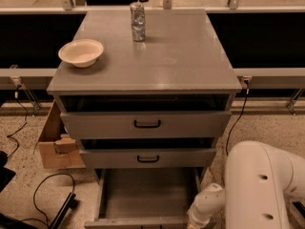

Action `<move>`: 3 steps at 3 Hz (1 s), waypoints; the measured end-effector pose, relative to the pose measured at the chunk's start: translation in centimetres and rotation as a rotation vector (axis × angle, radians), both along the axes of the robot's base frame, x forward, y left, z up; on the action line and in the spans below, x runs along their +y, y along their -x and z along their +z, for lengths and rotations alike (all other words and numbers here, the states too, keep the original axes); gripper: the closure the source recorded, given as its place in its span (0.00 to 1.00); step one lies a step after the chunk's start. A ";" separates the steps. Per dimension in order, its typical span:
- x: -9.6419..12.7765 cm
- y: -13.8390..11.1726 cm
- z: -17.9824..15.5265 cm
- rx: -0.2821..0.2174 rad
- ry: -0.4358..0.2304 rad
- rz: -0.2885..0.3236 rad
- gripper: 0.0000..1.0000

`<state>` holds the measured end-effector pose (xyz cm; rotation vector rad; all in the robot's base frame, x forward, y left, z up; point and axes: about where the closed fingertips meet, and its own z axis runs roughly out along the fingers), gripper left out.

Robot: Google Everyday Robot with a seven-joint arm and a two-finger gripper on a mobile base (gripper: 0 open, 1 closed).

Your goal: Open bottom drawer

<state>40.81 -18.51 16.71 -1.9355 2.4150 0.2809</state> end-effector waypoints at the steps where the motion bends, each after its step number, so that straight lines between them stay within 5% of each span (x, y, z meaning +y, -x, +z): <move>1: 0.1 -0.1 0.0 0.000 0.000 0.000 1.00; 2: -1.2 4.0 -0.8 0.025 -0.024 -0.045 1.00; 3: -1.1 3.7 -0.8 0.025 -0.024 -0.045 1.00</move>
Offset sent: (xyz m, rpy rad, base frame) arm -0.4777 -0.1146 -0.0811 0.2521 0.2502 -0.4986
